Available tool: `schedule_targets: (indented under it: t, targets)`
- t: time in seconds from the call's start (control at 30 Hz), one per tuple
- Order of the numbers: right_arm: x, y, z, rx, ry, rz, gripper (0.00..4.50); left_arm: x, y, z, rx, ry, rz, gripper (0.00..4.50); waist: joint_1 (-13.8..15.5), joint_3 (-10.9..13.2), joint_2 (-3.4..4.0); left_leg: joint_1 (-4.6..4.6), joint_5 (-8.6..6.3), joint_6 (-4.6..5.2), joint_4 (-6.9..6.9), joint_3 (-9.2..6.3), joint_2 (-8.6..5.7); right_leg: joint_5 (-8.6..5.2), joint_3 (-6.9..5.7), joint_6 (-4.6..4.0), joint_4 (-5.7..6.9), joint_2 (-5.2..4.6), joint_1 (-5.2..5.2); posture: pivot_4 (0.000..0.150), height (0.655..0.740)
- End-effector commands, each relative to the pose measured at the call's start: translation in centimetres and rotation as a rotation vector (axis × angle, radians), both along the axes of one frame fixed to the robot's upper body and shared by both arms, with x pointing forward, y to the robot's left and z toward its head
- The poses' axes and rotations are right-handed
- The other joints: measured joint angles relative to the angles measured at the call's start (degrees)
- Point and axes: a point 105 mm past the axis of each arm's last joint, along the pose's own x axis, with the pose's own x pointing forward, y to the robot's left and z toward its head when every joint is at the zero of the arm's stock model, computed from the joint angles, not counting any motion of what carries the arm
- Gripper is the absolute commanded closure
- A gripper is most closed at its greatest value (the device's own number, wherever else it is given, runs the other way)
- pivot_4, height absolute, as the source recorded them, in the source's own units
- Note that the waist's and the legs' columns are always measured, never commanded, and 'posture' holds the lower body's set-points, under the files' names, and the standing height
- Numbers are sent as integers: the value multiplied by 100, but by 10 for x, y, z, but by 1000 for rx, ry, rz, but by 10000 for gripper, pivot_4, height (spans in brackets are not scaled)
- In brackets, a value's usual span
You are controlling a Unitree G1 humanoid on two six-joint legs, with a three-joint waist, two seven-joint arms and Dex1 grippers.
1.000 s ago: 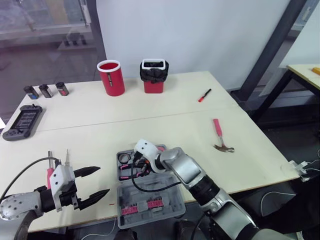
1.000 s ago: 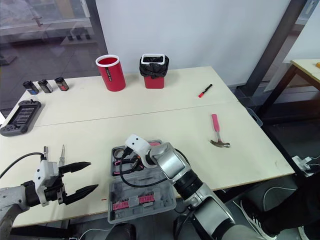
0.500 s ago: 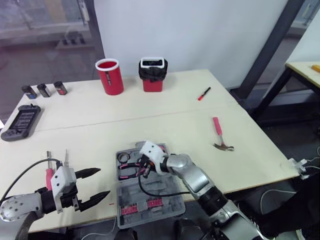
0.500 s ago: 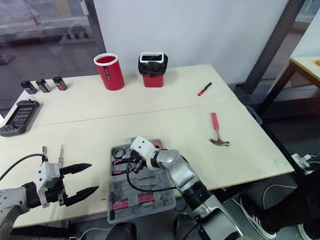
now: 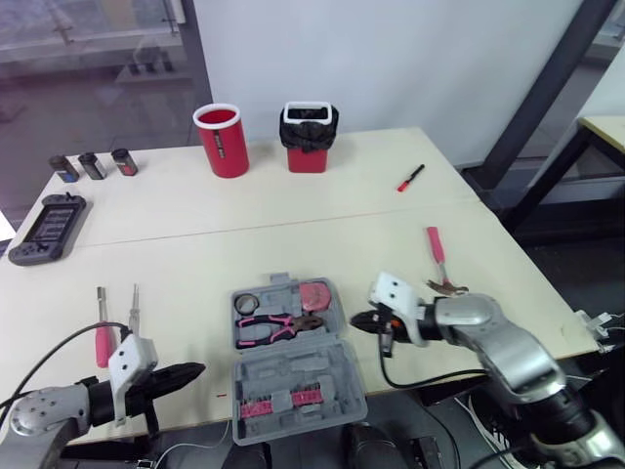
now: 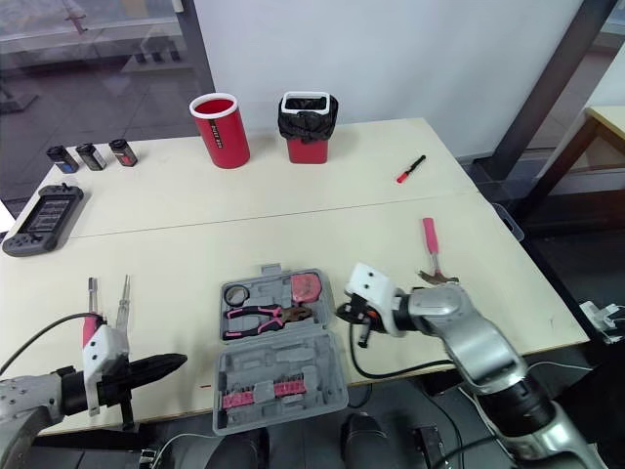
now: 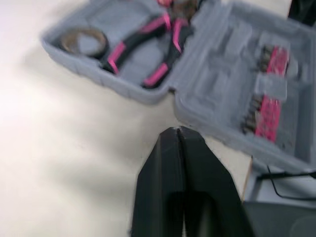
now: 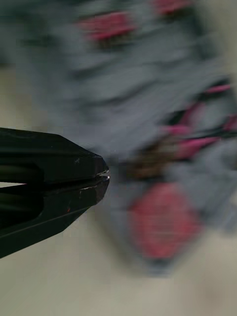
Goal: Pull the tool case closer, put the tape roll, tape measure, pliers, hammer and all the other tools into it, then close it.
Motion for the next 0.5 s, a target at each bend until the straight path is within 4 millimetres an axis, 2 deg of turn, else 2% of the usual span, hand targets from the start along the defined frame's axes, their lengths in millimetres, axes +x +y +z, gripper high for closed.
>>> schedule_targets:
  t: [0.03, 0.2, 0.37, 0.5]
  targets:
    - [-11, -3, -12, -129, 27, 60, 45000, 6, -8, -11, 71, 13, -7, 44737, -9, 4, -8, 4, 0, 0, 0, 0, 0, 0, 0, 1, 0, 0, 2, 1500, 7387]
    - [3, -3, -28, -253, 27, -10, 45000, 15, -17, -26, 152, 39, -15, 44737, -7, 14, -20, 10, 0, 0, -5, 0, 1, 15, 1, -19, 3, 4, 4, 1500, 7387]
    - [8, 9, -29, -258, 31, -5, 45000, 19, -19, -31, 203, 42, -23, 44737, 31, 16, -22, 6, 1, 0, -4, 0, 0, 16, 0, -18, 5, 5, 5, 1500, 7387]
    - [14, 30, -29, -317, -7, 108, 45000, 27, -24, -33, 244, 11, -33, 44737, 41, 19, -15, 10, 1, 1, -1, 0, 0, 16, 0, -18, 10, 5, 8, 1500, 7387]
